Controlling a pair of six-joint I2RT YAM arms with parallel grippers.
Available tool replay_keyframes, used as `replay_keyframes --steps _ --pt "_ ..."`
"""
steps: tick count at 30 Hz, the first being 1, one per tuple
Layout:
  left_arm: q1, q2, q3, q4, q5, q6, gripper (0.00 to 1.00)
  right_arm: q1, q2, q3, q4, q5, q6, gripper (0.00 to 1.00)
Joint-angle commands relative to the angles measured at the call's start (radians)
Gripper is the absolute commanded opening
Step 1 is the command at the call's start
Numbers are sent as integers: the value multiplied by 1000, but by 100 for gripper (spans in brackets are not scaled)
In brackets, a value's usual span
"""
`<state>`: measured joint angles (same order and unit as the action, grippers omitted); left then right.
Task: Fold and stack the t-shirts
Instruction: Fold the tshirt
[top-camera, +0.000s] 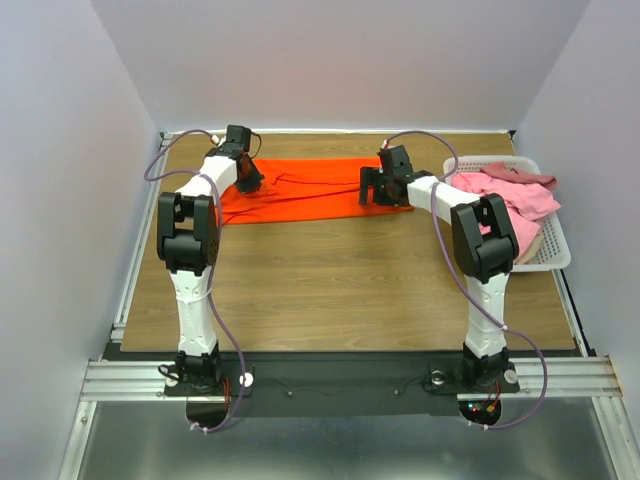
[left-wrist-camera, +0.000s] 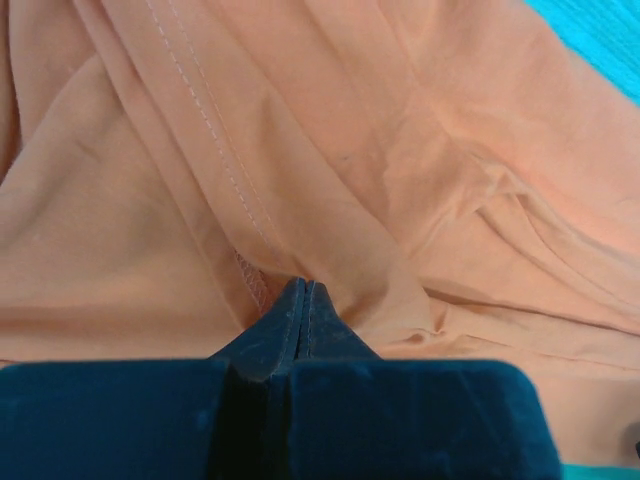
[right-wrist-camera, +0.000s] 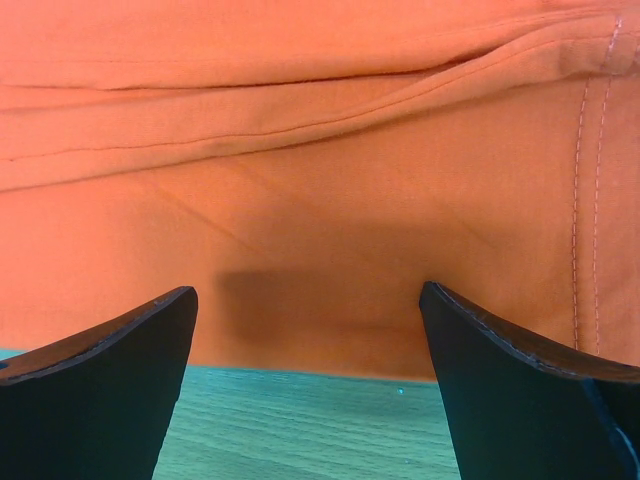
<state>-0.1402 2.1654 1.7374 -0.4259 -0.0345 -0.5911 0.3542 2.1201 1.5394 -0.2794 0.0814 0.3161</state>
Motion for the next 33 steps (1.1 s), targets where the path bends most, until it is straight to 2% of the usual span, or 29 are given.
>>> replay_keyframes --steps 1,9,15,19,22,23,24,27,33 --pt "4 -13 63 -4 -15 16 0 -8 20 -39 -29 44 15 100" --pt "-1 -1 120 62 -4 114 0 -8 12 -55 -29 44 20 100" --pt "-7 97 284 87 77 266 0 -8 0 -62 -30 40 15 100" --pt "-10 184 419 49 126 352 0 -8 -14 -67 -30 44 9 100" --pt "-12 212 477 0 113 376 42 -8 -25 -71 -32 54 8 100" --pt "-13 208 479 -2 108 381 63 -8 -28 -71 -30 55 5 100" --pt "-13 202 478 -2 107 381 69 -8 -31 -71 -30 55 5 100" --pt "-13 163 473 -1 102 372 82 -8 -45 -71 -30 49 1 100" --pt "-39 -2 394 42 64 333 84 -8 -86 -47 -30 31 -15 100"
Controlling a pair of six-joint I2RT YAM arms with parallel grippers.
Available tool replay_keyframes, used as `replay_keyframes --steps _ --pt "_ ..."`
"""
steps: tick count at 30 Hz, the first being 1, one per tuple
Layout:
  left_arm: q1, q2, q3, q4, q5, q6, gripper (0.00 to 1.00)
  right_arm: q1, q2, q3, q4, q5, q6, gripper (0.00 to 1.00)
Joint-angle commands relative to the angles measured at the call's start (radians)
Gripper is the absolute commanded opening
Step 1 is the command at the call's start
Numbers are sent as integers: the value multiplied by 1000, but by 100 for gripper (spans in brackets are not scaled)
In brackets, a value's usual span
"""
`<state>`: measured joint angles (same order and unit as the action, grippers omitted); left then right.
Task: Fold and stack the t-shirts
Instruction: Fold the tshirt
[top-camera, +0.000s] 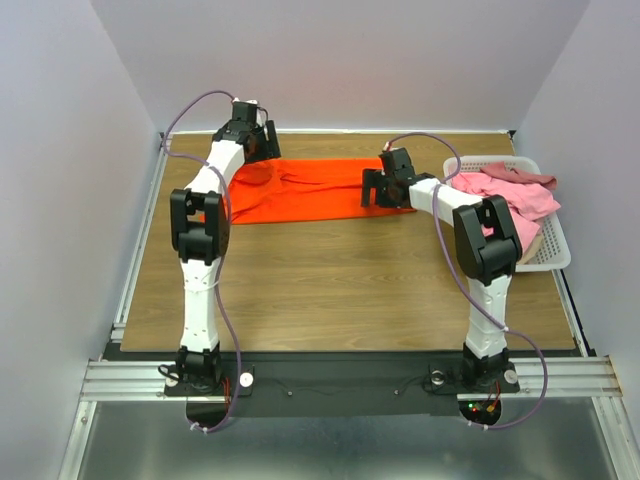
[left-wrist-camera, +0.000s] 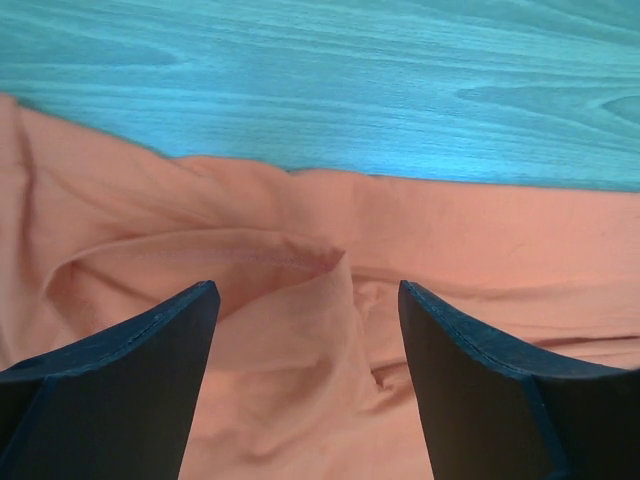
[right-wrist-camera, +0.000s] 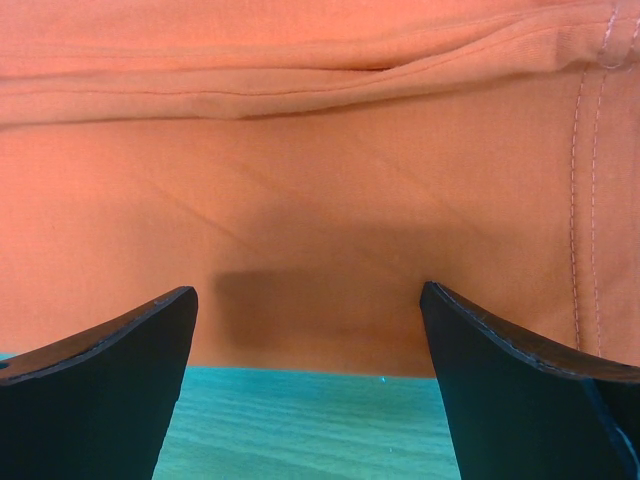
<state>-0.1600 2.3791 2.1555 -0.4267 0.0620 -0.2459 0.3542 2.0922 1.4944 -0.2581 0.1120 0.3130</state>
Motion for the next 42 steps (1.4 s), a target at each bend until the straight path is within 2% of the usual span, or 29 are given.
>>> replay_keyframes --steps 1,3,4,7,11,14,22,25,31,35,36,40,41,42 --pt "-26 -243 -104 55 -47 -33 84 -8 -66 7 -52 -2 -15 100" --pt "-38 -300 -202 84 -91 -59 84 -9 -81 24 -53 3 -32 100" --pt "-41 -361 -320 130 -96 -91 84 -8 -84 52 -53 12 -46 100" --pt "-41 -467 -547 201 -110 -142 85 -8 -78 104 -53 15 -72 100" --pt "-41 -561 -762 262 -148 -205 85 -8 6 236 -53 58 -106 100" --pt "-35 -572 -838 275 -166 -228 85 -9 110 363 -53 83 -167 100" --pt "53 -468 -867 268 -113 -306 84 -14 363 680 -52 189 -227 100" --pt "82 -442 -855 284 -85 -300 84 -24 420 696 -55 192 -190 100" --pt "123 -316 -740 249 -77 -268 84 -23 292 419 -55 75 -48 100" --pt "126 -230 -574 232 -28 -251 84 -5 155 151 -47 -11 84 100" --pt "126 -212 -539 223 -13 -245 84 17 125 35 -29 -9 121 100" --pt "123 -74 -349 132 22 -245 84 103 -45 -195 25 -20 230 100" --pt "122 -54 -279 122 35 -242 84 126 -107 -308 34 -46 254 100" --pt "108 -35 -249 112 45 -237 84 181 -144 -360 58 -51 297 100"
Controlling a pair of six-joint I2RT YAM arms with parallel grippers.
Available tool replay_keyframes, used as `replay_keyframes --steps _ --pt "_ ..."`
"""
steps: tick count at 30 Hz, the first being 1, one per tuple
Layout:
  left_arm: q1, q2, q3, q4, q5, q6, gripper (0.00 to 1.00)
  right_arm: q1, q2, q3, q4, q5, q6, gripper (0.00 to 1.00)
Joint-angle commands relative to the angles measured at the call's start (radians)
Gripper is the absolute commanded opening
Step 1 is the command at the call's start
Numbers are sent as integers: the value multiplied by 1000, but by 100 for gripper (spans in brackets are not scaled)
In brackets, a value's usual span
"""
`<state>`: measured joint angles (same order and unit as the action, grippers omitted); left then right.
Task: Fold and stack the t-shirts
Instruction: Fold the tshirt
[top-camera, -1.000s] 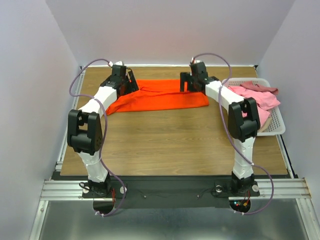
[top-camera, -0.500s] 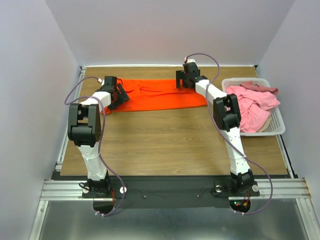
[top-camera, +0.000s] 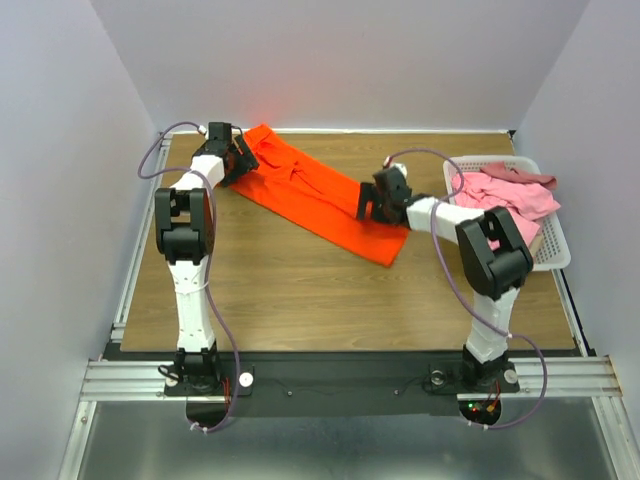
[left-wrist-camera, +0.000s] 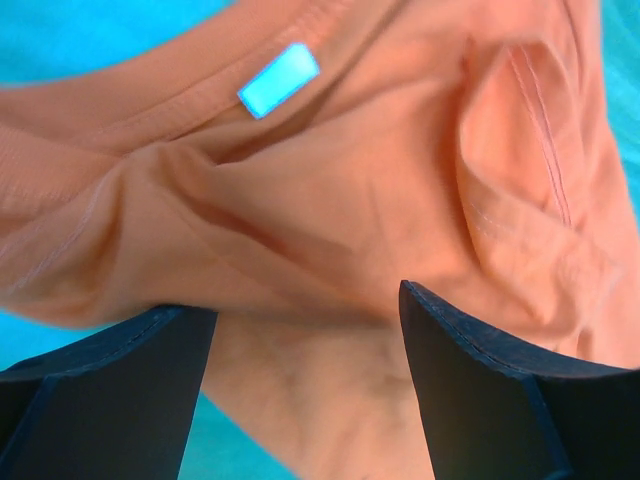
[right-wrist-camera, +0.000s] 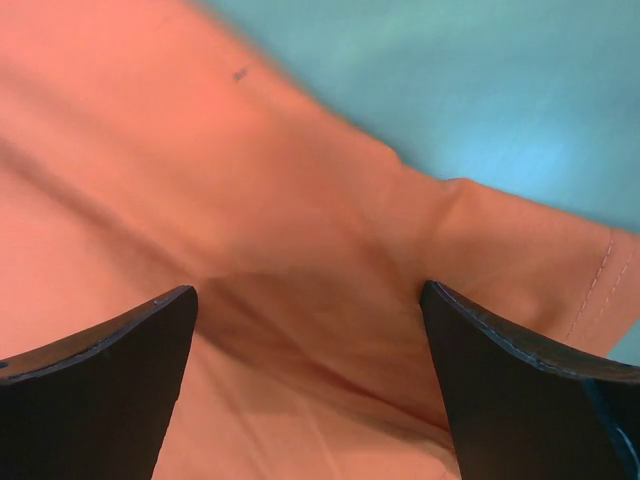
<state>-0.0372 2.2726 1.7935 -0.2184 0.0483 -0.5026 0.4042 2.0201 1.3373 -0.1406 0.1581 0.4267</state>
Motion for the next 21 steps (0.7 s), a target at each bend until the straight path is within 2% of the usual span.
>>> replay_keyframes --steps 1,2,3,6,9,12,21 --pt "-24 102 174 -122 58 25 84 165 -101 -252 -50 -97 210 100" --pt "-38 117 200 -131 53 33 84 197 -125 -342 -47 -97 239 100" --pt "-64 146 231 -144 35 38 85 264 -179 -381 -22 -101 301 100" --pt "-96 192 338 -183 27 27 84 356 -237 -536 31 -143 455 100" --pt "-116 249 412 -185 62 0 84 519 -287 -590 110 -154 524 100" --pt "-130 286 451 -184 84 -17 85 605 -325 -579 110 -147 540 100" --pt "-155 303 537 -167 97 -40 85 688 -559 -616 87 -80 581 100"
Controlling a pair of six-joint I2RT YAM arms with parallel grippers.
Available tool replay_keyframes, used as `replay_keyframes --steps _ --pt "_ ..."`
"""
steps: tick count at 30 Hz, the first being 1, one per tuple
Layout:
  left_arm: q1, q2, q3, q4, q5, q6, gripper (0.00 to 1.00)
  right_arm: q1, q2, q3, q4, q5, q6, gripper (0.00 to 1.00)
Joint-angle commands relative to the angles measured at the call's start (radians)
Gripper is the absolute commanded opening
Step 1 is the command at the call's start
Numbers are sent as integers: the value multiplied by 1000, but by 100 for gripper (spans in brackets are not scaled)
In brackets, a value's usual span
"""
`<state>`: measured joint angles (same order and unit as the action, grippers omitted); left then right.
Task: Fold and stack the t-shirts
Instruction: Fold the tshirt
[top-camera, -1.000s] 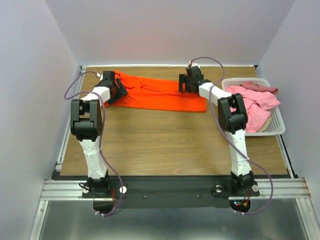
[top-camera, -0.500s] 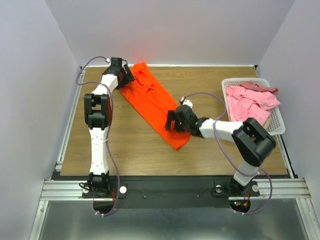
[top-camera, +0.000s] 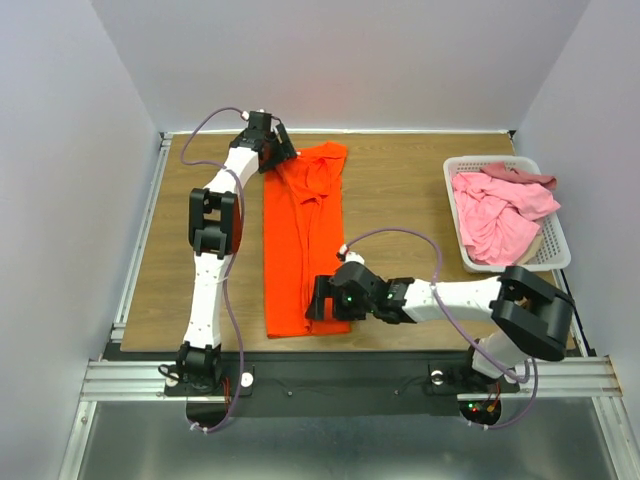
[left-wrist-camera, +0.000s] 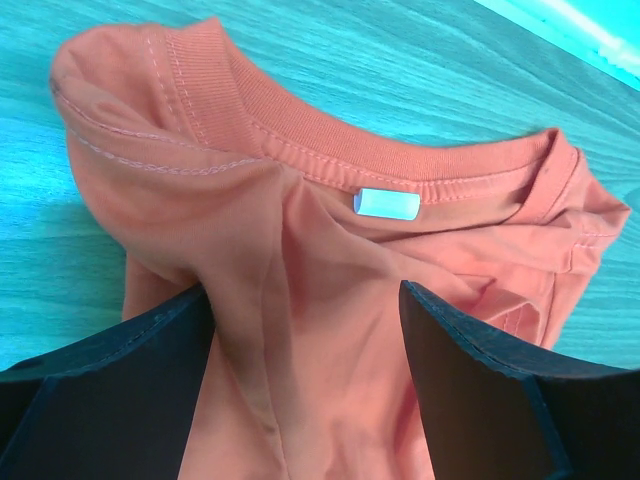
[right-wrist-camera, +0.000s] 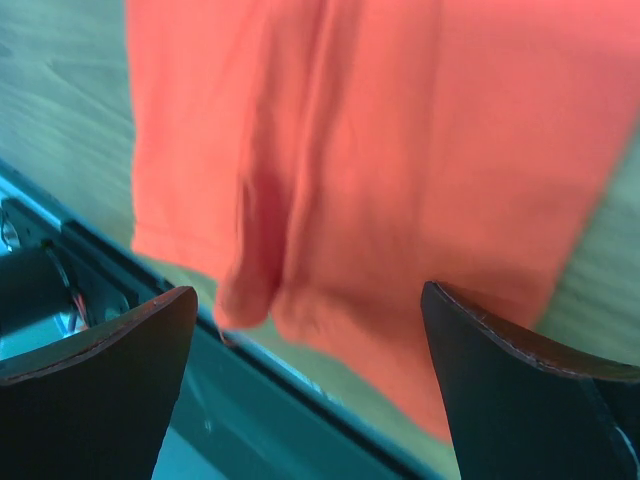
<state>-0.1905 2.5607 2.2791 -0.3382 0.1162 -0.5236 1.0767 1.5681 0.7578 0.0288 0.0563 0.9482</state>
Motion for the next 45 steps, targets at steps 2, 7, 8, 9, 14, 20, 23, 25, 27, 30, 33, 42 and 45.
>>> replay_keyframes --steps 2,7,8,9,14,20,23,25,27,30,33,42,45 --pt "-4 -9 42 -45 42 -23 85 22 -147 -48 -82 16 57 100" --pt "-36 -112 30 -71 39 -4 85 22 -276 -54 -105 46 17 100" --pt "-41 -134 30 -82 31 5 85 22 -290 -52 -112 48 5 100" --pt "-46 -157 28 -93 19 19 85 22 -313 -48 -134 59 -6 100" --pt "-66 -409 -137 -139 22 48 85 22 -342 -55 -182 63 -31 100" --pt "-130 -910 -791 -78 -154 -43 85 20 -318 -89 -196 -25 -38 100" --pt "-205 -1183 -1080 -10 -219 -125 85 22 -299 -91 -198 -113 -72 100" --pt "-256 -1348 -1304 -22 -254 -225 85 22 -286 -92 -198 -130 -91 100" --pt "-291 -1439 -1472 -54 -254 -304 85 22 -273 -94 -201 -142 -92 100" --pt "-316 -1579 -1630 -148 -250 -371 85 22 -263 -103 -199 -154 -71 100" --pt "-323 -1691 -1724 -240 -208 -423 85 22 -250 -118 -201 -148 -51 100" --pt "-368 -1758 -1830 -231 -67 -472 83 22 -233 -129 -201 -116 -3 99" --pt "-383 -1712 -1819 -231 -69 -464 75 22 -241 -129 -201 -98 6 97"
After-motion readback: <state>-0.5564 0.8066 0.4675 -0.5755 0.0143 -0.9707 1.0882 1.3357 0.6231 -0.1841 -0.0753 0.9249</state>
